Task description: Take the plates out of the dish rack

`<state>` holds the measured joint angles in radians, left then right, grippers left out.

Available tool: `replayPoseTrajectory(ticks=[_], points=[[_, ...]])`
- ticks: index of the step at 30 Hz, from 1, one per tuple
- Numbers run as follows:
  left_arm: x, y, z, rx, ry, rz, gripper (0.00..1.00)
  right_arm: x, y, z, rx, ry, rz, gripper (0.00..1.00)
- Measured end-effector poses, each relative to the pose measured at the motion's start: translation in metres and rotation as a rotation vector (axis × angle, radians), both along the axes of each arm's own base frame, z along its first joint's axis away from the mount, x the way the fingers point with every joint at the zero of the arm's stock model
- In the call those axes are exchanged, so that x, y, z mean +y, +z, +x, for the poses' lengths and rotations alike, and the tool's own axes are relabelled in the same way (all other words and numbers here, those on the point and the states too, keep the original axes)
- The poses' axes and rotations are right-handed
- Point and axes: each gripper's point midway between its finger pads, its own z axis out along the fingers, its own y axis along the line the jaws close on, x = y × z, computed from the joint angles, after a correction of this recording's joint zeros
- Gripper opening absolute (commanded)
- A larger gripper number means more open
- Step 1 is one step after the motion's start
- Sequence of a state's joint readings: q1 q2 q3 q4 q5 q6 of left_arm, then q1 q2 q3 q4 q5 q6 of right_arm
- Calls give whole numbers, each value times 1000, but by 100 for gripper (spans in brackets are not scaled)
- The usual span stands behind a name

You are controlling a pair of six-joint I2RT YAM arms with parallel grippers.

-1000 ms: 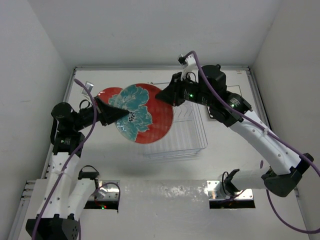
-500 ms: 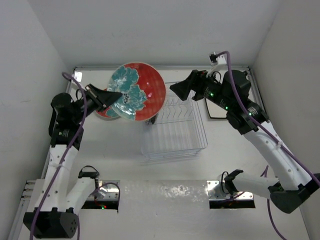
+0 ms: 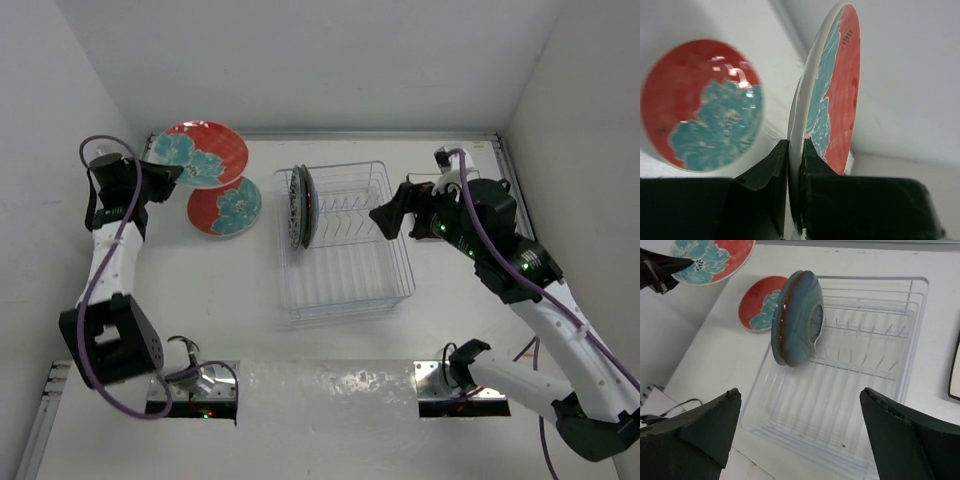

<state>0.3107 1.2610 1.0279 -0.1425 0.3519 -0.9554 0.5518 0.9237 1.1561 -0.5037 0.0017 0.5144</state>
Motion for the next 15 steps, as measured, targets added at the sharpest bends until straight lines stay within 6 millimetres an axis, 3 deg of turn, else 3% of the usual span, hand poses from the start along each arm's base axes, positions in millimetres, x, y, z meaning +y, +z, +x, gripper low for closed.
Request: replayPoseTrajectory(ticks=[3,7,12,15], points=[[18,-54,12,125,52,-15,0,-6,-14,-7,14,6,-42,99],[22,-113,10,262,45,-13,0,-12,-27,-14,20,19,-82,99],[19,-149,4,330,21,-11,0,-13,-41,-19,33,39,-107,99],[18,-166,10,345,0,-25,0,-11,-53,-22,55,59,-115,99]])
